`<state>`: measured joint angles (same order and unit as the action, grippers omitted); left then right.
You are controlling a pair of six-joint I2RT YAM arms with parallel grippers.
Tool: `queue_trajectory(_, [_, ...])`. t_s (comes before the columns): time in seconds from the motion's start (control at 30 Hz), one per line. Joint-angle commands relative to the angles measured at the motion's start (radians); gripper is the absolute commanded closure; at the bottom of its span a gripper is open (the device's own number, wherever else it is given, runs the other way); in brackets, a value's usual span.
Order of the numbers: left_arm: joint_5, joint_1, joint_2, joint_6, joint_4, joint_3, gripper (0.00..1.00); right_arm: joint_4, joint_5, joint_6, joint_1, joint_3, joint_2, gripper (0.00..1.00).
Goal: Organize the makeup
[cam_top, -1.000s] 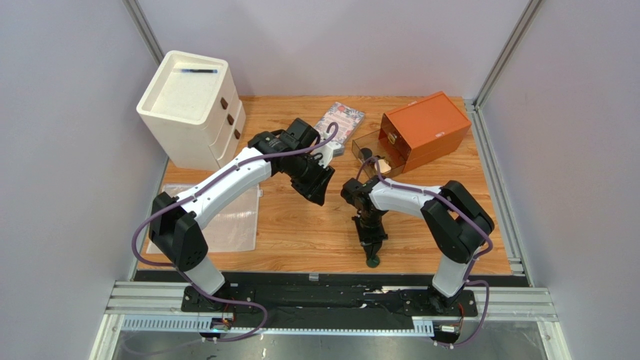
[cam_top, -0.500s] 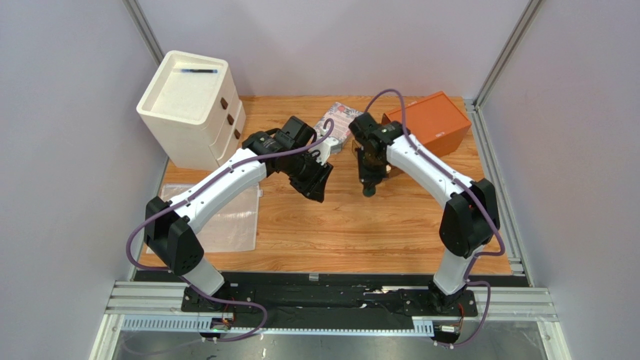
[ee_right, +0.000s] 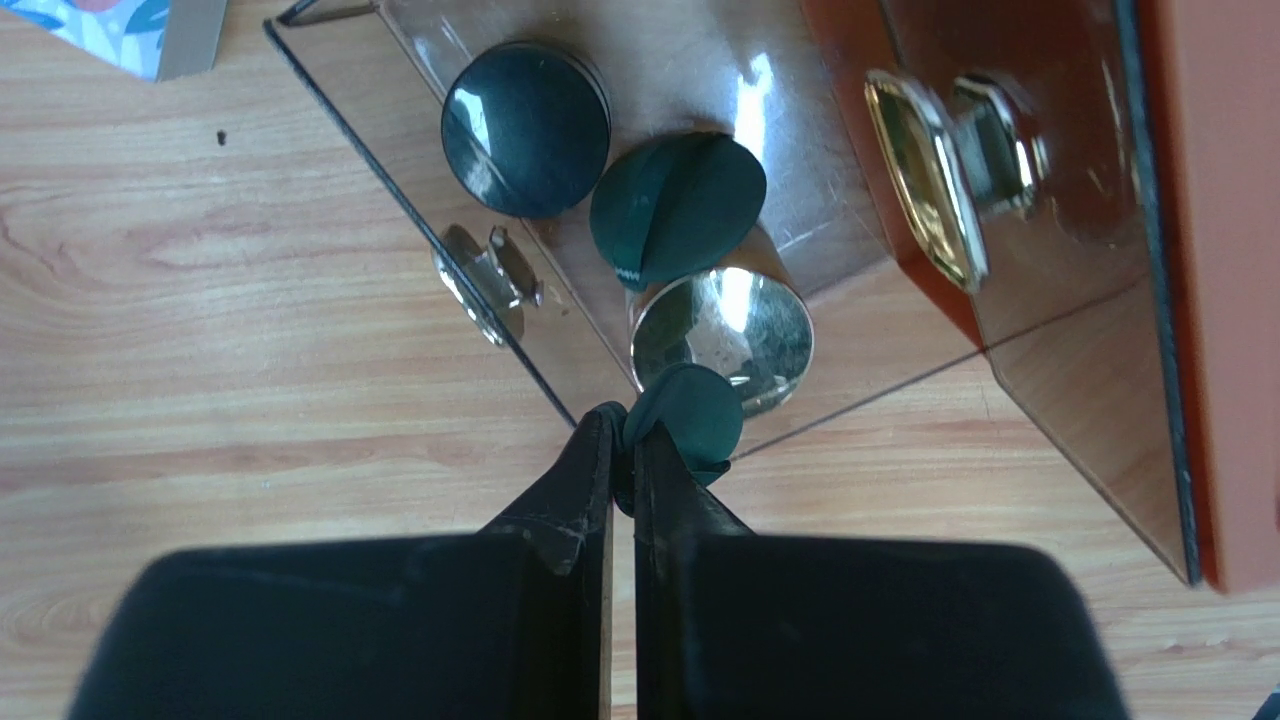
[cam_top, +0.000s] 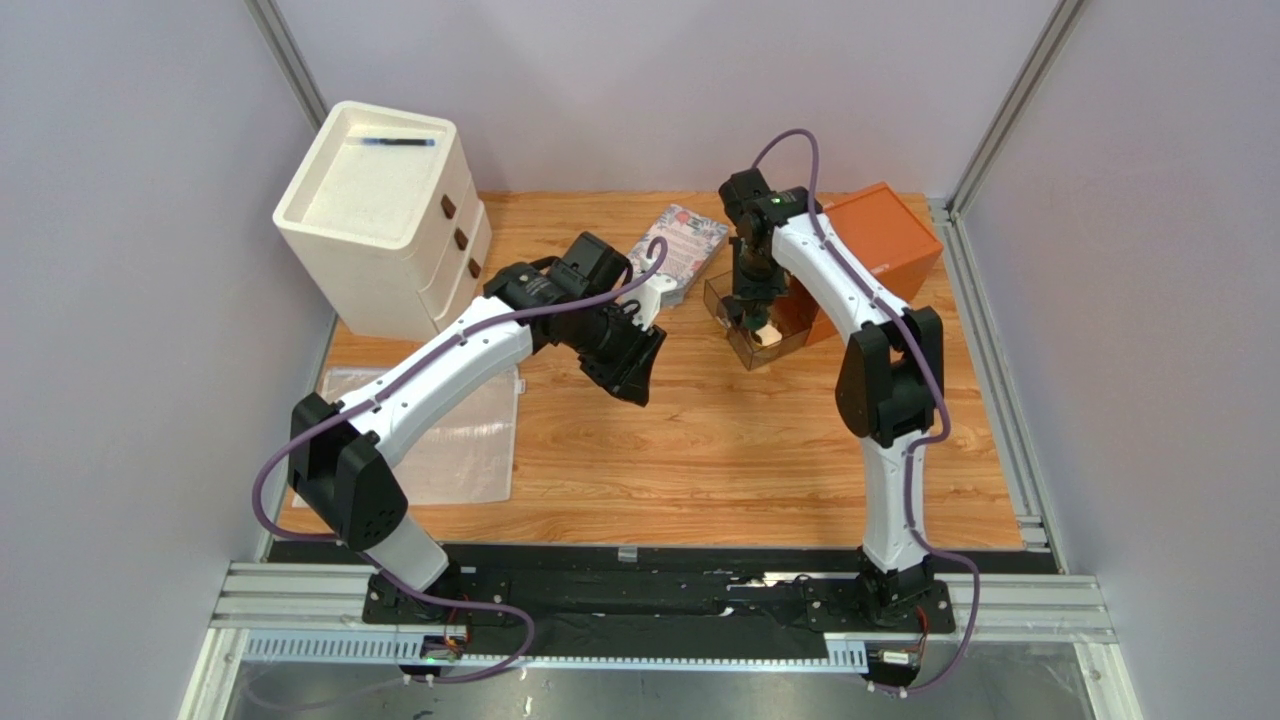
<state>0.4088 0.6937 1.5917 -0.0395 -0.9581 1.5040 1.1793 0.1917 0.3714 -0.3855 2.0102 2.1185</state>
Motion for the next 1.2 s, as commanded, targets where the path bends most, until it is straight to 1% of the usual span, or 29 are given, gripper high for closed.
queue_trajectory(0.0, [0.028, -0.003, 0.001, 0.006, 0.001, 0.022, 0.52, 0.010, 0.046, -0.032, -0.001, 0.094, 0.026, 0.99])
queue_trajectory(0.23, [0.025, -0.003, 0.022, 0.018, -0.010, 0.045, 0.52, -0.026, 0.057, -0.014, 0.026, 0.122, 0.055, 0.98])
queue_trajectory(0.3, [0.031, -0.005, 0.028, 0.020, -0.014, 0.051, 0.52, -0.032, 0.043, -0.022, 0.030, 0.128, 0.063, 0.94])
queue_trajectory(0.37, [0.039, -0.005, 0.034, 0.021, -0.016, 0.056, 0.52, -0.040, 0.035, -0.034, 0.033, 0.127, 0.066, 0.42])
queue_trajectory(0.4, [0.041, -0.003, 0.036, 0.021, -0.016, 0.062, 0.52, -0.044, 0.035, -0.037, 0.033, 0.119, 0.063, 0.24])
queue_trajectory(0.47, [0.039, -0.005, 0.042, 0.024, -0.019, 0.070, 0.51, -0.073, 0.041, -0.046, 0.033, 0.105, 0.052, 0.09])
queue_trajectory(0.53, [0.032, -0.005, 0.051, 0.026, -0.021, 0.084, 0.51, -0.099, 0.043, -0.049, 0.034, 0.091, 0.035, 0.07])
queue_trajectory(0.63, [0.028, -0.005, 0.069, 0.026, -0.022, 0.101, 0.51, -0.119, 0.034, -0.052, 0.034, 0.088, 0.008, 0.07])
queue_trajectory(0.8, [0.025, -0.006, 0.111, 0.013, -0.016, 0.145, 0.49, -0.168, 0.031, -0.065, 0.043, 0.070, -0.093, 0.09])
queue_trajectory(0.87, [0.050, -0.007, 0.139, -0.006, 0.002, 0.168, 0.46, -0.184, 0.019, -0.049, 0.080, 0.064, -0.146, 0.12])
queue_trajectory(0.9, [0.071, -0.008, 0.161, -0.026, 0.010, 0.174, 0.44, -0.200, 0.006, -0.026, 0.118, 0.061, -0.158, 0.14])
queue_trajectory(0.97, [0.100, -0.010, 0.188, -0.048, 0.038, 0.189, 0.44, -0.202, -0.050, -0.008, 0.167, 0.073, -0.172, 0.30])
queue_trajectory(1.0, [0.116, -0.013, 0.204, -0.062, 0.047, 0.211, 0.44, -0.192, -0.063, -0.002, 0.192, 0.082, -0.172, 0.35])
queue_trajectory(1.03, [0.151, -0.014, 0.238, -0.089, 0.053, 0.223, 0.44, -0.187, -0.078, 0.000, 0.239, 0.091, -0.169, 0.48])
queue_trajectory(1.07, [0.169, -0.022, 0.254, -0.108, 0.077, 0.234, 0.45, -0.184, -0.099, 0.001, 0.259, 0.100, -0.166, 0.57])
queue_trajectory(1.1, [0.188, -0.025, 0.270, -0.129, 0.091, 0.248, 0.46, -0.179, -0.110, 0.003, 0.282, 0.104, -0.163, 0.70])
queue_trajectory(1.13, [0.229, -0.031, 0.301, -0.181, 0.111, 0.251, 0.47, -0.178, -0.115, 0.004, 0.321, 0.104, -0.160, 0.95])
queue_trajectory(1.17, [0.251, -0.042, 0.315, -0.210, 0.166, 0.251, 0.49, -0.176, -0.123, 0.004, 0.338, 0.104, -0.157, 1.00])
